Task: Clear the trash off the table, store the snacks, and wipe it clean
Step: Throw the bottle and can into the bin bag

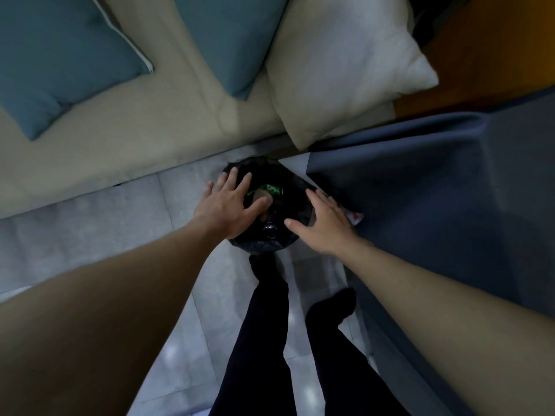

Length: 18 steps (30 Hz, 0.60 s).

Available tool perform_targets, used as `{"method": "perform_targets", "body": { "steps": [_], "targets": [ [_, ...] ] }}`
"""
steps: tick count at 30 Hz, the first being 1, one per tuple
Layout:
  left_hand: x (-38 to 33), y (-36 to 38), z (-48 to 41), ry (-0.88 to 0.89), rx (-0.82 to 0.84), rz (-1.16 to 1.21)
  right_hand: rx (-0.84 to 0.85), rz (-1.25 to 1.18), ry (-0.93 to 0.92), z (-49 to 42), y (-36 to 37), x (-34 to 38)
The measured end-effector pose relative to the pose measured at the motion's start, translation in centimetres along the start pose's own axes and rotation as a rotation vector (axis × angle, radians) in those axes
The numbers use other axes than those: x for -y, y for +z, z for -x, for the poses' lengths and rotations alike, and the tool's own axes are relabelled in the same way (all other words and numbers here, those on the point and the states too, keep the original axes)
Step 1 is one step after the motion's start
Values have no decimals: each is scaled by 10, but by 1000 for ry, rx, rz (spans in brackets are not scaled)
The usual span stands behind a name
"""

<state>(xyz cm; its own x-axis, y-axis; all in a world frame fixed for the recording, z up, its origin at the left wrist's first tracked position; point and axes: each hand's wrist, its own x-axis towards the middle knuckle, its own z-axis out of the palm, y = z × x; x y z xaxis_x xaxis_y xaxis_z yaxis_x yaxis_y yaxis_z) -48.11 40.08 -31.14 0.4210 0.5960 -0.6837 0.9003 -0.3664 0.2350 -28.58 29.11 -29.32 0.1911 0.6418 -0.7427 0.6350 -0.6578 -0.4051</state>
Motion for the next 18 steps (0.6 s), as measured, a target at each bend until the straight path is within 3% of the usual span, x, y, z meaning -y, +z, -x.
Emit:
{"method": "perform_targets", "body": {
  "steps": [10, 18],
  "targets": [
    [-50, -86, 64, 39, -86, -72, -89, 138, -139, 72, -81, 33],
    [-106, -155, 130, 79, -227, -81, -188, 63, -254, 149, -154, 57]
  ]
}}
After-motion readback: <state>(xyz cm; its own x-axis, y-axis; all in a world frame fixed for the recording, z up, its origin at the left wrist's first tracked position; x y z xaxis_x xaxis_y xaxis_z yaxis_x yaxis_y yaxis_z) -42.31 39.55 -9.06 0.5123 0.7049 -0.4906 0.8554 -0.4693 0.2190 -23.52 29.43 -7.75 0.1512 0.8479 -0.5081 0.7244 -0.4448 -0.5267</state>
